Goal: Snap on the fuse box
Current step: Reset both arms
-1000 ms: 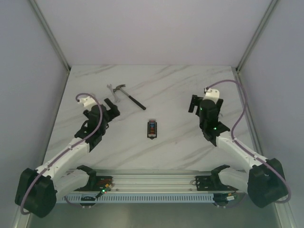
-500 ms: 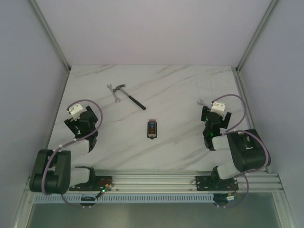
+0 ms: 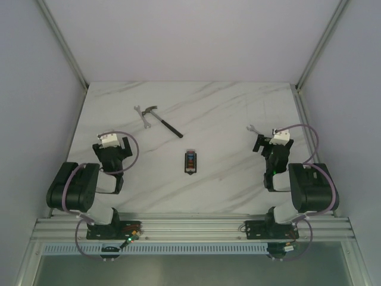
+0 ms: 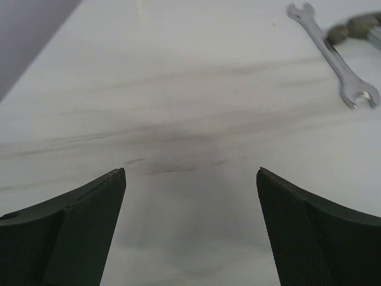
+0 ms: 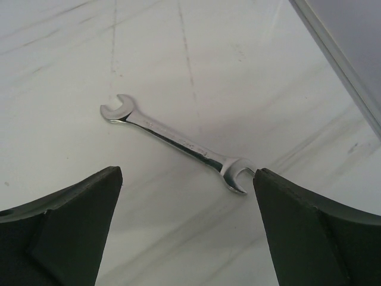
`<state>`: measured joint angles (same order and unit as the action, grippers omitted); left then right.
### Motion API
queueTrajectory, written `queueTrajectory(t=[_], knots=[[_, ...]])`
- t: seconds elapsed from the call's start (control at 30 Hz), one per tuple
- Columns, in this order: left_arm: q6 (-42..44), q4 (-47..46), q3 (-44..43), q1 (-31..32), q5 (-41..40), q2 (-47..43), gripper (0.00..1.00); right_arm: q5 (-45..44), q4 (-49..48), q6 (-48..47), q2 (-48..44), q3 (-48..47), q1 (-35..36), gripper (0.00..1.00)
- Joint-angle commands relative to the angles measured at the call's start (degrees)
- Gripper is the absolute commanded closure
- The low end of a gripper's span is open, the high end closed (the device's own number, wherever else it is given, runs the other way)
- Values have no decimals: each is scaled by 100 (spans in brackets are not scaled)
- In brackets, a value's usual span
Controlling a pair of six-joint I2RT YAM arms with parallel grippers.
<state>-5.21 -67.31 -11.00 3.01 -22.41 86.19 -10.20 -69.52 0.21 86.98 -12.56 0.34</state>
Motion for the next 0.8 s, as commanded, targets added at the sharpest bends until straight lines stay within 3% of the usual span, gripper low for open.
queueTrajectory(t=[0.0,0.77], knots=[[367,-610,-231,-36,802,298,0,273,-331,-20,21,-107,-36,0],[451,-456,-323,-23,1029,251,0,273,-327,-19,20,-108,-34,0]])
